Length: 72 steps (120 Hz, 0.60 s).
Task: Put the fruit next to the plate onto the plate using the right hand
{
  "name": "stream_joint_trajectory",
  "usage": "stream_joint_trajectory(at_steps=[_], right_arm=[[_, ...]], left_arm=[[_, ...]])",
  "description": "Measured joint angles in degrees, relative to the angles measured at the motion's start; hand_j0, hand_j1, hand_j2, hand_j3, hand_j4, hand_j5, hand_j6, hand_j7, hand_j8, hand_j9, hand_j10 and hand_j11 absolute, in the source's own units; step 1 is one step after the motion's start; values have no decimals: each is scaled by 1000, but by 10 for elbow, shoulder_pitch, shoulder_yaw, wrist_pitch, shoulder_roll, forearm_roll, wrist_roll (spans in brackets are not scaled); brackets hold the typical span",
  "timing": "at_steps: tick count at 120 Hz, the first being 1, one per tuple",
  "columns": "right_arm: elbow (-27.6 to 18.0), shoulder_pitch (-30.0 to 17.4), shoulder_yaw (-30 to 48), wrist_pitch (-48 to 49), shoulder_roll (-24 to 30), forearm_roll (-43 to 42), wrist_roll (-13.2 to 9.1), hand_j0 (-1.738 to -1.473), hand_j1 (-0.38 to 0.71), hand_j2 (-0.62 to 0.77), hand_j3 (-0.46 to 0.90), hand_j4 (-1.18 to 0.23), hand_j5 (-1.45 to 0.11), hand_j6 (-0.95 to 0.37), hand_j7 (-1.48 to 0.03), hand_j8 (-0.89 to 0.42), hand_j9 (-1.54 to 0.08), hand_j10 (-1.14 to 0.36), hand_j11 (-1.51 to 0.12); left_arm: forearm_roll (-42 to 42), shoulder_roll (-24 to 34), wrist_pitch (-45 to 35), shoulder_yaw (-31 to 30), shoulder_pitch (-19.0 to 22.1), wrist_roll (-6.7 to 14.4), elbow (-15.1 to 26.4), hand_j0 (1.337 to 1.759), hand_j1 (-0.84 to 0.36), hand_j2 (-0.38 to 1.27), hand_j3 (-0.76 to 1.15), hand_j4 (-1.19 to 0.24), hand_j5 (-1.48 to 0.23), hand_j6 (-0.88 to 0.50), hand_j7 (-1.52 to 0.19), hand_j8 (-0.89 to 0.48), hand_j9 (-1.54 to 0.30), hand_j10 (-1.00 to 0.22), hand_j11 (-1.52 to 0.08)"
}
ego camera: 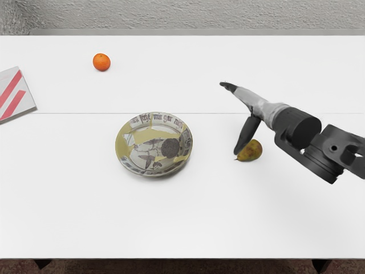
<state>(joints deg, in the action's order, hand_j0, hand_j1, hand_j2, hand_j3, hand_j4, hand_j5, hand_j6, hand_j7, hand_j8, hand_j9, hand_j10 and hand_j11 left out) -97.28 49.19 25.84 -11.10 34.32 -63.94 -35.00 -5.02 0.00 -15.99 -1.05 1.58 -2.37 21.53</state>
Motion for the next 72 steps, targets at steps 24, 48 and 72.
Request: stream_joint_trajectory(at_steps=[24,48,72], right_arm=[[1,-4,-36,-13,-1,-11,0,-1658,-349,2,0,-2,0,-3,0,-2,0,-2,0],[12,-2,-63,-40,5,-27,0,-1658,-349,2,0,-2,0,-3,0,-2,0,-2,0],[29,0,-81,-45,5,-67,0,-1658,-349,2,0,-2,0,-3,0,-3,0,-2,0]], left_arm=[[0,0,0,0,0,0,0,1658,347,0,0,-2,-2,-2,-2,-2,-2,-2,-2],[0,0,0,0,0,0,0,1658,347,0,0,-2,-2,-2,-2,-2,-2,-2,-2],[0,0,0,0,0,0,0,1658,347,0,0,-2,-2,-2,-2,-2,-2,-2,-2]])
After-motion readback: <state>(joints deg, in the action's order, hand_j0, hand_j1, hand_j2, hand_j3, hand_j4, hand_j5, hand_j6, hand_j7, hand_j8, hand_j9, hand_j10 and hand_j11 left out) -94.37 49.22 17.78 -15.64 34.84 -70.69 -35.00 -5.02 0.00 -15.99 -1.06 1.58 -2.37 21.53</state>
